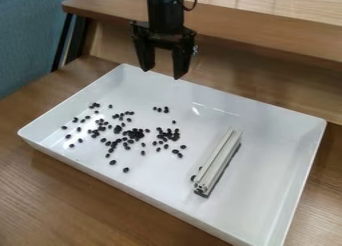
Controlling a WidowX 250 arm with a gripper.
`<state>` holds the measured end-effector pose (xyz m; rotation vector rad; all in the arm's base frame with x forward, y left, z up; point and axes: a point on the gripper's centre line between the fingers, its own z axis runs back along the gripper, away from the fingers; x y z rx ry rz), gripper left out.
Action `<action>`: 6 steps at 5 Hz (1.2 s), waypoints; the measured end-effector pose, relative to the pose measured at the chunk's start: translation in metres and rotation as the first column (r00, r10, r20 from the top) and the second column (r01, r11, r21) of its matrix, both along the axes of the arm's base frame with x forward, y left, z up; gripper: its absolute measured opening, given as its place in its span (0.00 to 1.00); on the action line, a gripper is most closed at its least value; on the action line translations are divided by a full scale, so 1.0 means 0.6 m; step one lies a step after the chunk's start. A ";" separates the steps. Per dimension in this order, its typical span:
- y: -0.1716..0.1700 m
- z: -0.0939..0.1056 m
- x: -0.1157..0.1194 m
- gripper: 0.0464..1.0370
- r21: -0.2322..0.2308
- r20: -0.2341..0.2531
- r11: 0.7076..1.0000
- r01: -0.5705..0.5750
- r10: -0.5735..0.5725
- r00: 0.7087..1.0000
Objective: Sweep into pile
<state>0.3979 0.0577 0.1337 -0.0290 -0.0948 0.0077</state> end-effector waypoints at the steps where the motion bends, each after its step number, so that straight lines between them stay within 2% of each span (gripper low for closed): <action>1: 0.000 -0.027 -0.002 0.96 -0.007 -0.042 1.000 -0.002 0.001 0.999; 3: -0.066 -0.057 -0.006 0.96 -0.031 -0.078 0.997 0.072 -0.074 0.994; 4: -0.089 -0.053 -0.015 0.96 -0.042 -0.066 0.996 0.074 -0.077 0.995; 6: -0.112 -0.071 -0.034 0.96 -0.106 -0.094 0.993 0.061 -0.071 0.993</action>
